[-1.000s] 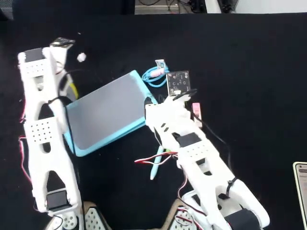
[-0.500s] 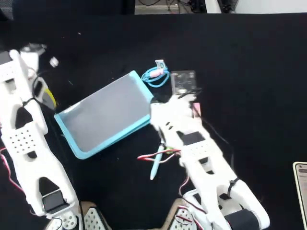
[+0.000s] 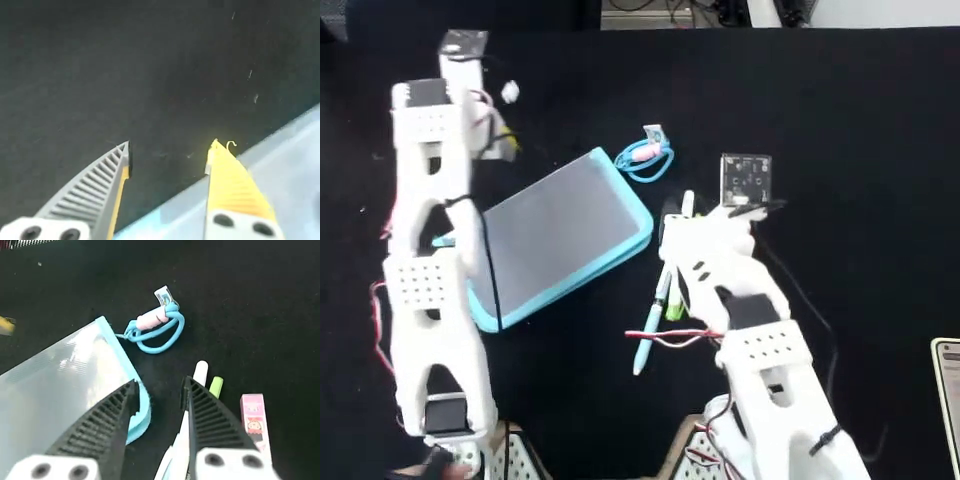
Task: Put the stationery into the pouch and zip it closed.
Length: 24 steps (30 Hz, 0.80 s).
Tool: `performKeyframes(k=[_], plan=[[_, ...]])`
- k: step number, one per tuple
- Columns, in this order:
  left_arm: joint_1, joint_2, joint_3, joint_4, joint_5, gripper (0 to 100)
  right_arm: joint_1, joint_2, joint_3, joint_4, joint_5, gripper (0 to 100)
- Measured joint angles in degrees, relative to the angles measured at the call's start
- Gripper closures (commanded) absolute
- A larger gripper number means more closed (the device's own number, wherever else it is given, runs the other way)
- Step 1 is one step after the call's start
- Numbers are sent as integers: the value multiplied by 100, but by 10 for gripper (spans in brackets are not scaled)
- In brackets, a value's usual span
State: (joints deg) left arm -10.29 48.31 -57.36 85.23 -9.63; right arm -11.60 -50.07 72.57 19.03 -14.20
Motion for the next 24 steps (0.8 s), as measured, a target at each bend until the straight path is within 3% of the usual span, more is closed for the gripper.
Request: performKeyframes(k=[5, 13, 24], plan=[[396, 448, 0, -79, 44, 755, -123, -44, 88, 0, 0, 851], [404, 545, -9, 1266, -1292, 755, -334, -44, 97, 0, 0, 851], [-369, 422, 993, 1503, -2048, 755, -334, -44, 97, 0, 0, 851]])
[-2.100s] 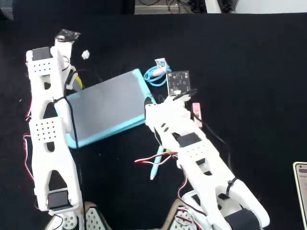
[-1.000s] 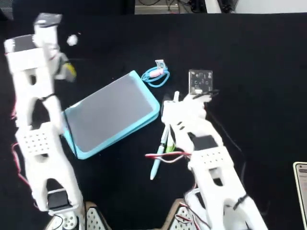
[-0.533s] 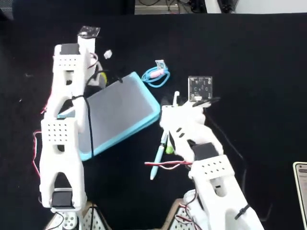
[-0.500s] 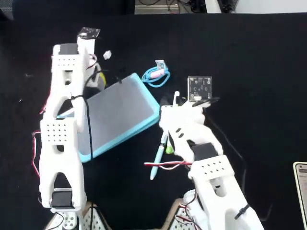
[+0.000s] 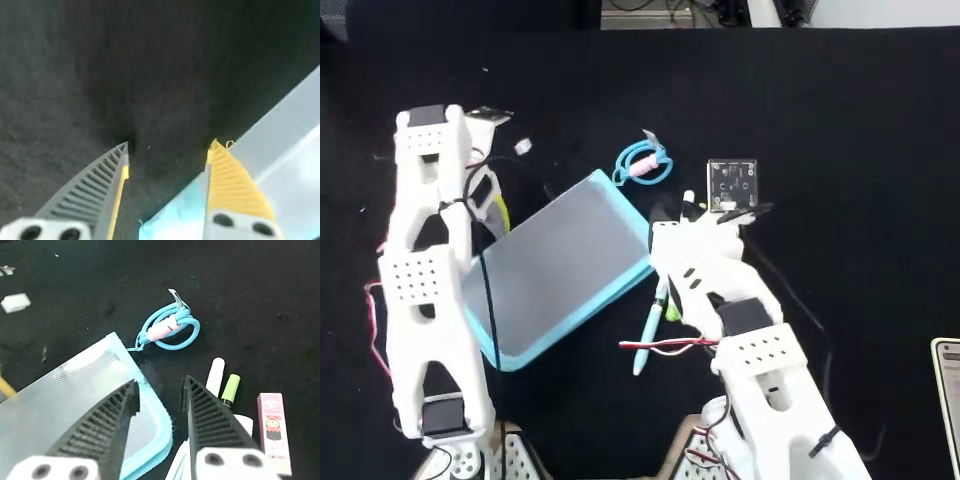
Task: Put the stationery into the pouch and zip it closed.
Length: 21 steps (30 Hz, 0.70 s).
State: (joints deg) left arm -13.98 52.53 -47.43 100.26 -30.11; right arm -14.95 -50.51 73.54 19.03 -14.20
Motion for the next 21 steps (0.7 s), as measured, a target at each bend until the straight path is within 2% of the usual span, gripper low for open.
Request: performKeyframes(k=[6, 10, 15, 18, 21], plan=[[-26, -1424, 1266, -26, -35, 755, 18, 0, 0, 0, 0, 851], [193, -2479, 1670, -598, 220, 755, 132, 0, 0, 0, 0, 851], [457, -2637, 2488, -1327, 949, 755, 149, 18, 70, -193, 0, 854], [457, -2681, 3121, -1609, 1064, 755, 149, 431, 88, -598, -18, 855], [413, -2936, 3543, -1670, 1073, 755, 149, 1336, -387, -519, -18, 894]])
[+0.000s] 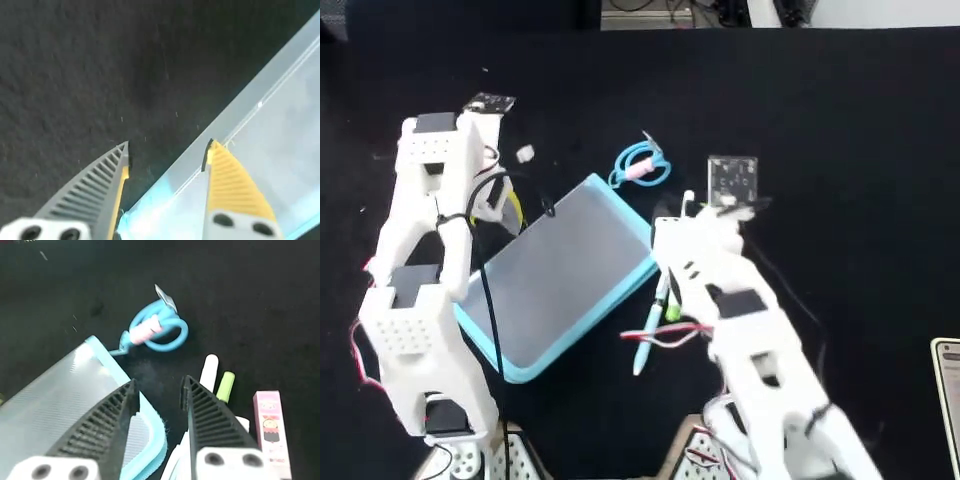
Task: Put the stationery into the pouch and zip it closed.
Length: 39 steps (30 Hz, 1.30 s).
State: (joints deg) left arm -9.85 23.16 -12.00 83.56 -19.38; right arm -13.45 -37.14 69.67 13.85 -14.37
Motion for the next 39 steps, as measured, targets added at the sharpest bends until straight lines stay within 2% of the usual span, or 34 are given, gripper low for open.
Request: performKeyframes(k=[4, 9, 15, 20, 24, 31, 39], plan=[[-62, -712, 756, -35, 0, 755, 0, 1609, -1248, 589, 0, 908], [-44, -2031, 2233, -747, 26, 755, -79, 3244, -2426, 958, -360, 882], [-44, -3587, 4431, -1846, 18, 755, -132, 3552, -2690, 1020, -466, 882], [26, -4527, 5829, -2207, -237, 755, -369, 3560, -2699, 1160, -484, 882], [-44, -4800, 6092, -2224, -360, 755, -695, 3560, -2699, 1495, -484, 882], [-818, -4809, 6101, -2251, -765, 755, -1240, 3560, -2699, 1582, -457, 882], [-1829, -4826, 6101, -2998, -949, 755, -2057, 3560, -2699, 1705, 396, 882]])
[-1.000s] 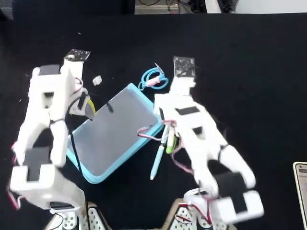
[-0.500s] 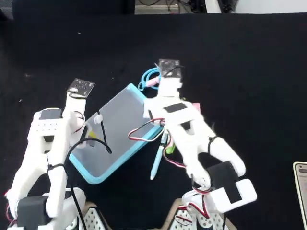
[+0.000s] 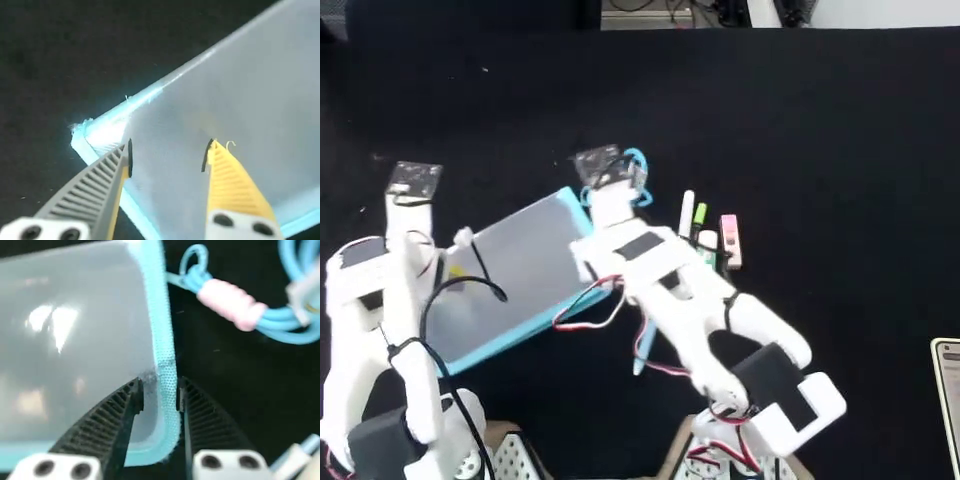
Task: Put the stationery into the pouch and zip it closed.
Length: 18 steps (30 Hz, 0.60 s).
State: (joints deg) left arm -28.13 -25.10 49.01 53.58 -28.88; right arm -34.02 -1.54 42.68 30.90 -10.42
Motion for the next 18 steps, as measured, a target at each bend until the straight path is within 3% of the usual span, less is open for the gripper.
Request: performKeyframes(k=[5, 10, 18], plan=[[-105, -44, -97, 70, 0, 755, -79, -299, 9, 220, 202, 882], [-53, -44, -1081, 695, 273, 752, 308, -1240, 413, 343, 202, 882], [1222, 888, -3147, 1538, 1187, 750, 1284, -2013, 1389, -492, 202, 882]])
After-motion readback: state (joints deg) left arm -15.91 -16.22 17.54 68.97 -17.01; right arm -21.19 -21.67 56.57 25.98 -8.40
